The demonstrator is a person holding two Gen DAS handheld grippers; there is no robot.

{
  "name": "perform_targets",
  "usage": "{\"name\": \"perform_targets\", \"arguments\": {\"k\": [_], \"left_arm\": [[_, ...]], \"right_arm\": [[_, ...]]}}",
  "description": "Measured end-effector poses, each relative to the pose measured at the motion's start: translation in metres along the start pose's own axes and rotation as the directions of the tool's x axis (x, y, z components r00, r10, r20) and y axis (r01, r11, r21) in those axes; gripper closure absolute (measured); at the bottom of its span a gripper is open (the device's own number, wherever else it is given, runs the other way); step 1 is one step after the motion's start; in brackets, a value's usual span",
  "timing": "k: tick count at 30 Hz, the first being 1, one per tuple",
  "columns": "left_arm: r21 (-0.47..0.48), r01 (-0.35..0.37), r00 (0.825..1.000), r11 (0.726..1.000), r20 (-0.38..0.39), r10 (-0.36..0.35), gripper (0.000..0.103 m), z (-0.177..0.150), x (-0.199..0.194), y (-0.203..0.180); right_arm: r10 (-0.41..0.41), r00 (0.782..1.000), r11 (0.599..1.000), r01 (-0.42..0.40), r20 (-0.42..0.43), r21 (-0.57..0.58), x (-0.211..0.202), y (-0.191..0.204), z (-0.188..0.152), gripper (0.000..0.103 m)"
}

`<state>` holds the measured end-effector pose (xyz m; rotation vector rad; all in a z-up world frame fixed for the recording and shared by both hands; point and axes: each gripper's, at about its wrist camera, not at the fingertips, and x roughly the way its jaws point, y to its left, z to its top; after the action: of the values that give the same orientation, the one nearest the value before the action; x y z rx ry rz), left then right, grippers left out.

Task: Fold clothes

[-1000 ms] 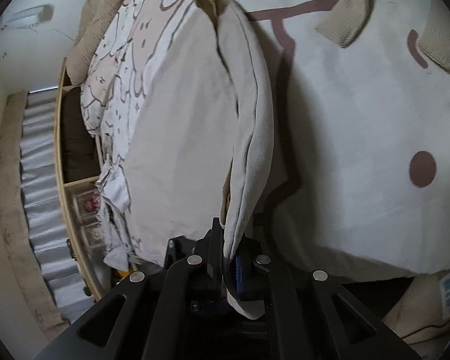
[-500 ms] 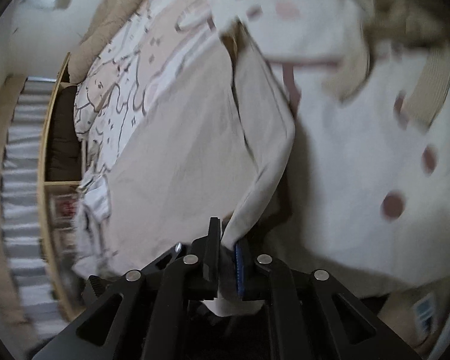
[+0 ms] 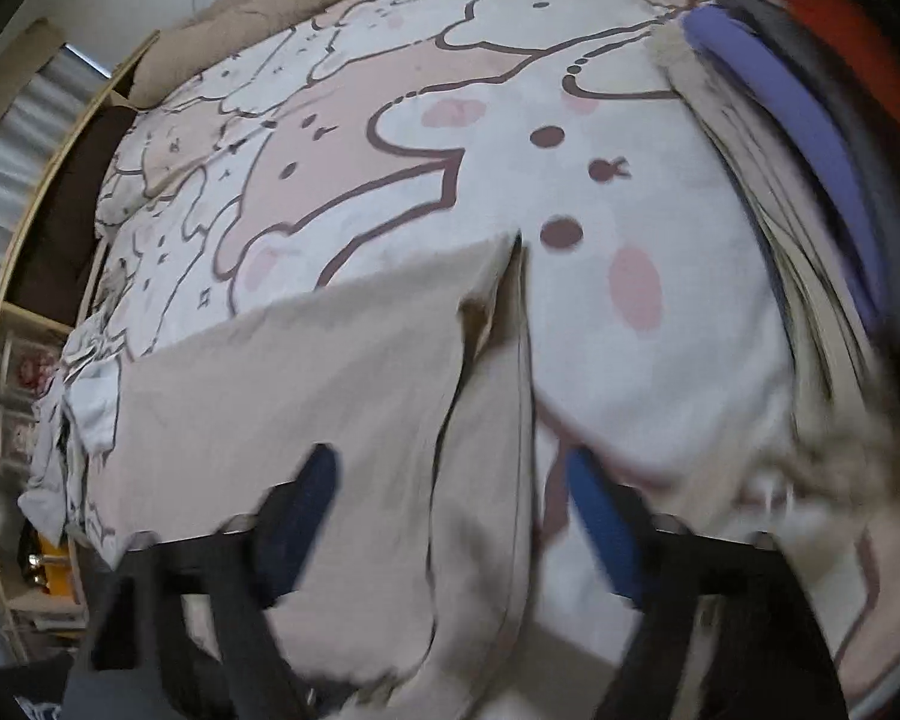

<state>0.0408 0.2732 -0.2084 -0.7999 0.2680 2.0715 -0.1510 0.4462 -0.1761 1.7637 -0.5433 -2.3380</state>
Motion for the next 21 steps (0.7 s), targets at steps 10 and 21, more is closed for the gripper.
{"name": "perform_targets", "arguments": {"k": [10,21], "left_arm": [[-0.037,0.065,0.998,0.997,-0.013,-0.065,0.099,0.007,0.002,0.009],[-0.115,0.041,0.995,0.993,0.093,-0.03,0.099,0.022,-0.08,0.039]], "right_arm": [[0.04,0.993,0.996,-0.031,-0.108,0.088,0.035,-0.011,0.025,0.049],[0.15,0.989,0.985,-0.148,-0.017,0.083,-0.01,0.035,0.026,0.098]]}}
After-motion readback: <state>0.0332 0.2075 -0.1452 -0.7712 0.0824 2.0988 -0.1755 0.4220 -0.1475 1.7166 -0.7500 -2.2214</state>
